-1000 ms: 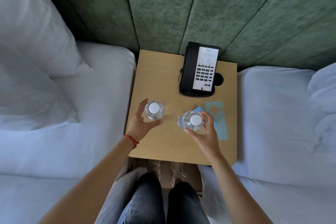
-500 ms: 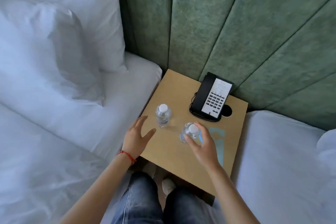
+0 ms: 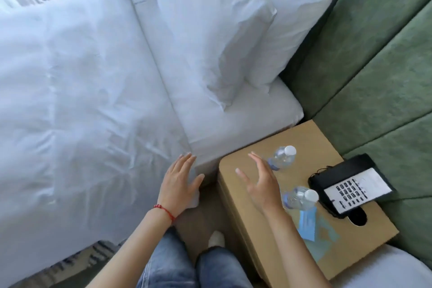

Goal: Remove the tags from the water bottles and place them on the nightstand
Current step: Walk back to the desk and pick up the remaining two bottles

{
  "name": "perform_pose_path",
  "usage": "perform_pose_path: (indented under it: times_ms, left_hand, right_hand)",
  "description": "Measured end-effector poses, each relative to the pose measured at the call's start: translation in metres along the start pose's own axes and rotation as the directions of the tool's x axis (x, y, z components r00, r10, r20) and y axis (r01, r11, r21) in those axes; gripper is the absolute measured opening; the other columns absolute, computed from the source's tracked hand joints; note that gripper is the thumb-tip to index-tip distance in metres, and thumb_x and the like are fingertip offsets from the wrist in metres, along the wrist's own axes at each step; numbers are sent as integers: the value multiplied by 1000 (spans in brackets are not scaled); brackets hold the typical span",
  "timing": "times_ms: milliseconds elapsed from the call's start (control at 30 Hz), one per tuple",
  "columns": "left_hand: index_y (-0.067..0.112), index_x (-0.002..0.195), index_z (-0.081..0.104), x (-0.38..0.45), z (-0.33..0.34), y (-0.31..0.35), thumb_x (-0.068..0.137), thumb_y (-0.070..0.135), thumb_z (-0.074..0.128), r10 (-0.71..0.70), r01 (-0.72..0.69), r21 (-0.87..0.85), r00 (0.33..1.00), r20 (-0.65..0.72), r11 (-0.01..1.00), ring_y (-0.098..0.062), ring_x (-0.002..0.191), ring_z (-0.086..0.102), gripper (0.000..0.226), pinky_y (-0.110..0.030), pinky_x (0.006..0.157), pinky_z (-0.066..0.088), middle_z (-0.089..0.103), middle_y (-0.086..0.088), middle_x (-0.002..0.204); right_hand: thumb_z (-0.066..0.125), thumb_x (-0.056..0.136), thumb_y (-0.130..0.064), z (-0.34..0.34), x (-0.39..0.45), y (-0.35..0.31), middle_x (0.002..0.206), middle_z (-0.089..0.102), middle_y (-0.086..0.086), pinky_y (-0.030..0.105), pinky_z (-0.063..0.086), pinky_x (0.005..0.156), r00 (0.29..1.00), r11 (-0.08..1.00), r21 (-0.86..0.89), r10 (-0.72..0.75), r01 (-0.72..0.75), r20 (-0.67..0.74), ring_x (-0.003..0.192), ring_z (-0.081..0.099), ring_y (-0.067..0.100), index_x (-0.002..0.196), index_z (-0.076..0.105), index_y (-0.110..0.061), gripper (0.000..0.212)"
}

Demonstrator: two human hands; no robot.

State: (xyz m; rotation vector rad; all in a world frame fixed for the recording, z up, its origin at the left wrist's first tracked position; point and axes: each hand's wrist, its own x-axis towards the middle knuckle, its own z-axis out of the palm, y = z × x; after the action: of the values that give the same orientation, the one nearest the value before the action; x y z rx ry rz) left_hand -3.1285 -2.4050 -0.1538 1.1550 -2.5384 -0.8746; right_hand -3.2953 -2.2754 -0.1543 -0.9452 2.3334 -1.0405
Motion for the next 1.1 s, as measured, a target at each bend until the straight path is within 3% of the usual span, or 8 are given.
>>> perform_pose_path:
  times_ms: [133,267,567,833,1100]
  left_hand:
    - [11,133,43,-31,-29,-40,87,32,57,-148,148,-12,981,-122,989,-24,136,31,53,-36,111,23,41,-9,142]
    - [9,133,43,-70,-62,-84,87,31,58,-282,277,-57,929,-239,959,-27,135,32,53,-39,112,24,42,-11,142]
    - [10,136,37,-190,-144,-202,89,34,54,-521,500,-174,732,-438,848,-22,138,24,55,-32,112,17,37,-9,145]
    - [12,136,37,-327,-207,-302,89,35,52,-685,667,-280,478,-550,690,-23,139,23,55,-33,112,15,37,-9,146]
    - [13,136,38,-448,-237,-361,90,36,50,-816,774,-468,106,-569,427,-23,138,24,53,-38,110,25,38,-8,145]
  right_hand:
    - [61,84,-39,44,7,-38,140,45,-2,23,27,105,975,989,-49,-130,141,179,131,37,12,130,46,-20,53]
    - [61,84,-41,95,2,-83,142,43,-5,26,29,104,906,961,-60,-234,272,352,131,36,12,131,45,-23,52]
    - [57,84,-49,241,-63,-207,139,43,-10,20,29,101,626,853,55,-424,520,655,126,36,1,133,40,-29,56]
    - [54,86,-47,383,-166,-308,141,42,-4,26,28,105,318,680,140,-502,720,804,131,36,11,134,39,-27,54]
    - [48,87,-53,494,-274,-393,145,39,-5,34,30,108,-46,438,298,-498,848,866,134,33,12,135,37,-28,55]
